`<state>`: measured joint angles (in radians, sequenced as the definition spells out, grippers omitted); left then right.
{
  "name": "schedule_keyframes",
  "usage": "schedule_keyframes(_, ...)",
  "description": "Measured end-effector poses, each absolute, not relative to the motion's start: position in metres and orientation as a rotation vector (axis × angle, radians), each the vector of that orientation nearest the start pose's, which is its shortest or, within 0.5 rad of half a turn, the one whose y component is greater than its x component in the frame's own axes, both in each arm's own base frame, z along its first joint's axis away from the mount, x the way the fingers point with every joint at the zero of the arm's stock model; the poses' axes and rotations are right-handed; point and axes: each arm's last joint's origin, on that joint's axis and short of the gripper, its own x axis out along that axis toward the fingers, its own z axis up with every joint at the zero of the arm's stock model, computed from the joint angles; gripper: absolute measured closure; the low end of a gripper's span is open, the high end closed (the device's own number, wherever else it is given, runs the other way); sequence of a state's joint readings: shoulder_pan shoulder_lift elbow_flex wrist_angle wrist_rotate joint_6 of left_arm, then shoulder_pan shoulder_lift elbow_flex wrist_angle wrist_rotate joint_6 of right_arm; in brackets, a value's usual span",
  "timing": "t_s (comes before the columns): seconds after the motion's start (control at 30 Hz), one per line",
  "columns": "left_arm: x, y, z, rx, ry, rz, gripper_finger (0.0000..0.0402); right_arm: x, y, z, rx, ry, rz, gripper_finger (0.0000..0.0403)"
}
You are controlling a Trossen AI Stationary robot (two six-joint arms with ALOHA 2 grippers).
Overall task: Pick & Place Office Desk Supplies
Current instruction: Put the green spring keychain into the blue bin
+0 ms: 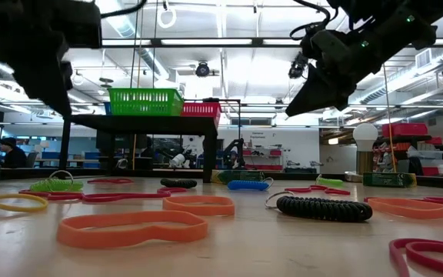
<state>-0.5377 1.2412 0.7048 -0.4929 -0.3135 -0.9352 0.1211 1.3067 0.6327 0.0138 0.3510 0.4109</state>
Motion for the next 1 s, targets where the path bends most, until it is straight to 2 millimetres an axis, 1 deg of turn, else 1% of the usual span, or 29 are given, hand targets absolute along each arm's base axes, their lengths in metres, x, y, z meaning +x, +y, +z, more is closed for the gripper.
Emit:
schedule_keyframes(0.17,0.21,-0.114,0.182,-0.465,0.981,0.315,0.0325,0.254,0.021,0.194,0.236,0.591,-0.336,0.0394)
schedule_keyframes(0.3,0.216,-0.114,0.171,-0.441,1.02,0.353,0.0303,0.254,0.021,0.194,0.228,0.592,-0.334,0.0394)
schedule_keyframes(0.47,0.217,-0.115,0.155,-0.397,1.102,0.395,0.0274,0.255,0.021,0.194,0.221,0.59,-0.332,0.0394)
schedule_keyframes(0.6,0.22,-0.117,0.143,-0.372,1.131,0.414,0.0262,0.255,0.021,0.195,0.217,0.582,-0.347,0.0394)
schedule_keyframes(0.73,0.226,-0.12,0.133,-0.35,1.125,0.405,0.0262,0.255,0.02,0.196,0.217,0.566,-0.357,0.0394)
schedule_keyframes(0.83,0.227,-0.12,0.13,-0.339,1.119,0.409,0.0267,0.256,0.02,0.197,0.22,0.556,-0.356,0.0394)
schedule_keyframes(0.9,0.227,-0.12,0.13,-0.314,1.105,0.413,0.0277,0.256,0.02,0.197,0.219,0.556,-0.356,0.0394)
schedule_keyframes(1.0,0.228,-0.117,0.133,-0.275,1.083,0.411,0.0309,0.256,0.02,0.197,0.219,0.556,-0.356,0.0394)
